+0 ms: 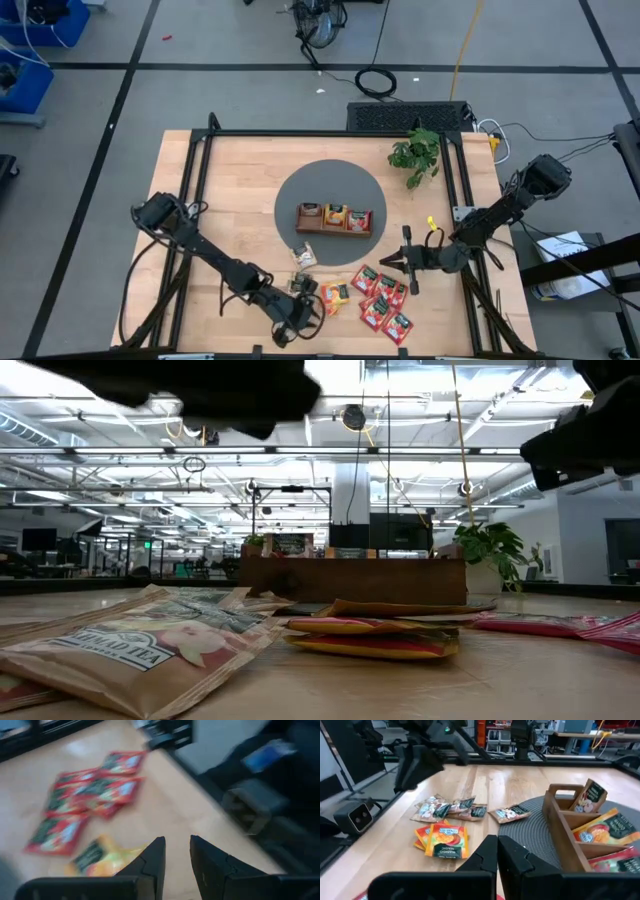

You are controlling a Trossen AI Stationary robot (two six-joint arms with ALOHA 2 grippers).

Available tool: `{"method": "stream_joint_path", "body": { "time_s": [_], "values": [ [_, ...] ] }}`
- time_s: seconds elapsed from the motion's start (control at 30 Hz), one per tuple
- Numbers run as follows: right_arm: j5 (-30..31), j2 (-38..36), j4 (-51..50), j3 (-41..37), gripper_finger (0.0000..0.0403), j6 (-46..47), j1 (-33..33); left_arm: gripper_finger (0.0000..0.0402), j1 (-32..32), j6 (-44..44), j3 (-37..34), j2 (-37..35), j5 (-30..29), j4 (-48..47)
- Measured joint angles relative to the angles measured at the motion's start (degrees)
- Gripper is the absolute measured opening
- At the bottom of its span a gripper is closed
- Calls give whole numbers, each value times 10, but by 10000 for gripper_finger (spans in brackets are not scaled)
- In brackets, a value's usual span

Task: Pick & Place Tea
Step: Put the red tea bag into the right section of the wooden organizer

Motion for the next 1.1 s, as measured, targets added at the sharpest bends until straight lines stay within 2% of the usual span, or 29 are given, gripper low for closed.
{"method": "stream_joint_path", "body": {
  "time_s": [0.1, 0.23, 0.37, 0.47, 0.6, 0.73, 0.87, 1.03, 1.1],
  "values": [
    [0, 0, -9, 0, 0, 3, -1, 93, -3, 0, 0, 0, 5, 5],
    [0, 0, -10, 0, 0, -5, -8, 93, 1, 0, 0, 0, -34, 3],
    [2, 0, -10, 0, 0, -9, -14, 93, 4, -13, 0, 0, -41, -15],
    [32, 0, 16, 0, 0, 6, -15, 93, 4, -14, 0, 0, -43, -14],
    [14, 0, 56, 0, 3, -20, -13, 93, 15, -12, 0, -9, -43, -10],
    [1, 0, 55, 0, 1, -58, -4, 93, 50, -25, 42, -17, 3, -60],
    [2, 2, 43, 1, 1, -60, -5, 92, 79, 2, 102, 0, 21, -62],
    [46, 2, 41, 0, 2, -55, -11, 92, 98, 31, 159, 46, 71, -91],
    [46, 2, 35, 1, 2, -50, -14, 92, 101, 31, 181, 71, 85, -83]
  ]
}}
